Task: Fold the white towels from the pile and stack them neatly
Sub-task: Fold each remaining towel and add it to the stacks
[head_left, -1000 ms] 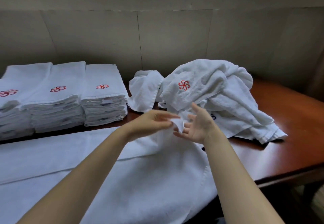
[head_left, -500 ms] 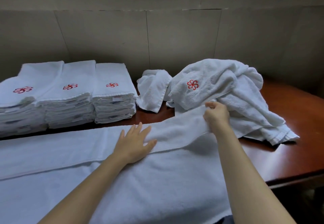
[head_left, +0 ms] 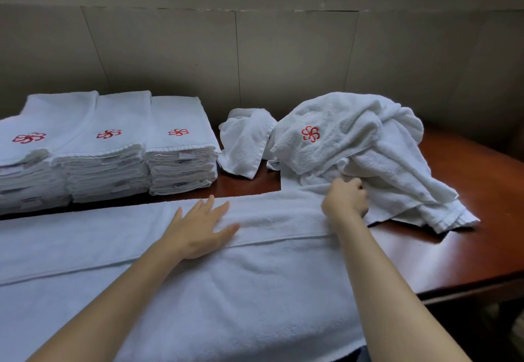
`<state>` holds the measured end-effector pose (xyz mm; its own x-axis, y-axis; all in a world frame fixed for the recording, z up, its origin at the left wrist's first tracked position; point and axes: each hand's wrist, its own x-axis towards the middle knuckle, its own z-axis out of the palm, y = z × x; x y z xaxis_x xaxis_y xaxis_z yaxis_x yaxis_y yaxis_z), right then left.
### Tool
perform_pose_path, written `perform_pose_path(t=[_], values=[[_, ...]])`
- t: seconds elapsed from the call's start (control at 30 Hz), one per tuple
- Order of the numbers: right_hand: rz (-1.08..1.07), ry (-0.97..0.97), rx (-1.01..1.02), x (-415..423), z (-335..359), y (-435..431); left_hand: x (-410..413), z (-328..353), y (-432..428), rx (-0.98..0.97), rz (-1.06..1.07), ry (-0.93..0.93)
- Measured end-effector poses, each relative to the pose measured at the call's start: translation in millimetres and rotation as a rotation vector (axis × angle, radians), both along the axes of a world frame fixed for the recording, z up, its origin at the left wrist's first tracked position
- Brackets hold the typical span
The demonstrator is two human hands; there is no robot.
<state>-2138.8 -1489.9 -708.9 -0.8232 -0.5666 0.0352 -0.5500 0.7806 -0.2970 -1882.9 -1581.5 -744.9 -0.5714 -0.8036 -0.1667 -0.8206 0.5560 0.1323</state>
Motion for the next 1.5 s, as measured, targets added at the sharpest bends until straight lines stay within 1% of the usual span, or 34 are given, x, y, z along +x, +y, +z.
perform_pose_path(t=[0.03,0.07,0.1,0.13,0.17,0.2,0.23,0.27,0.3,0.4,0.5,0.57,0.63,0.67,0.7,0.77,0.83,0.9,0.97,1.0,1.07,1.1,1.17,1.23,1.3,1.37,1.4,1.43,1.47,1.5], values=[[0.028,0.136,0.027,13,0,-4,9,1,-4,-0.007,0.038,-0.004],[0.093,0.25,0.0,27,-1,-9,18,1,-7,-0.019,0.078,-0.01],[0.202,0.331,-0.061,41,-5,-15,29,0,-11,-0.03,0.117,-0.015],[0.35,0.366,-0.114,57,-10,-20,39,-1,-14,-0.037,0.153,-0.014],[0.513,0.35,-0.135,73,-17,-24,49,-2,-17,-0.041,0.185,-0.015],[0.65,0.274,-0.103,88,-25,-26,60,-4,-20,-0.04,0.213,-0.015],[0.733,0.167,-0.011,99,-32,-28,70,-5,-22,-0.036,0.239,-0.015],[0.769,0.08,0.1,105,-39,-28,81,-6,-24,-0.032,0.264,-0.016],[0.777,0.03,0.169,107,-44,-29,92,-7,-26,-0.033,0.29,-0.02],[0.773,0.037,0.211,102,-47,-32,140,-10,-33,-0.052,0.409,-0.025],[0.773,0.044,0.215,106,-46,-34,200,-11,-36,-0.078,0.592,-0.015],[0.736,0.115,0.18,106,-46,-29,225,-12,-36,-0.098,0.702,-0.013],[0.778,0.308,0.104,119,-40,-26,243,-7,-26,-0.151,0.741,-0.047],[0.835,0.395,0.045,128,-36,-23,242,-4,-19,-0.166,0.693,-0.029],[0.919,0.438,-0.037,139,-34,-18,239,0,-11,-0.161,0.608,0.03],[1.131,0.462,-0.228,170,-29,-2,224,4,14,-0.106,0.362,0.168],[1.349,0.499,-0.396,198,-33,22,207,0,50,-0.082,0.073,0.187],[1.503,0.529,-0.384,217,-40,44,199,-8,85,-0.161,-0.14,0.122],[1.567,0.518,-0.341,222,-45,61,200,-14,110,-0.352,-0.29,0.041],[1.572,0.527,-0.299,221,-47,68,203,-17,118,-0.452,-0.349,0.005],[1.544,0.659,-0.19,216,-49,78,213,-24,122,-0.628,-0.45,0.0],[1.534,0.719,-0.13,214,-50,82,219,-28,121,-0.707,-0.49,0.032],[1.535,0.77,-0.052,211,-50,85,231,-35,118,-0.819,-0.523,0.118],[1.552,0.774,-0.129,211,-49,85,240,-37,113,-0.896,-0.524,0.202],[1.587,0.746,-0.295,210,-48,85,248,-31,108,-0.974,-0.48,0.294],[1.545,0.694,-0.383,213,-44,83,256,-19,101,-1.073,-0.36,0.314],[1.478,0.67,-0.376,214,-43,80,261,-10,96,-1.103,-0.266,0.294],[1.396,0.642,-0.325,216,-39,77,267,2,90,-1.073,-0.134,0.261],[1.3,0.621,-0.232,217,-34,72,275,15,84,-0.967,0.055,0.216],[1.201,0.608,-0.122,216,-28,67,286,29,76,-0.811,0.284,0.161]])
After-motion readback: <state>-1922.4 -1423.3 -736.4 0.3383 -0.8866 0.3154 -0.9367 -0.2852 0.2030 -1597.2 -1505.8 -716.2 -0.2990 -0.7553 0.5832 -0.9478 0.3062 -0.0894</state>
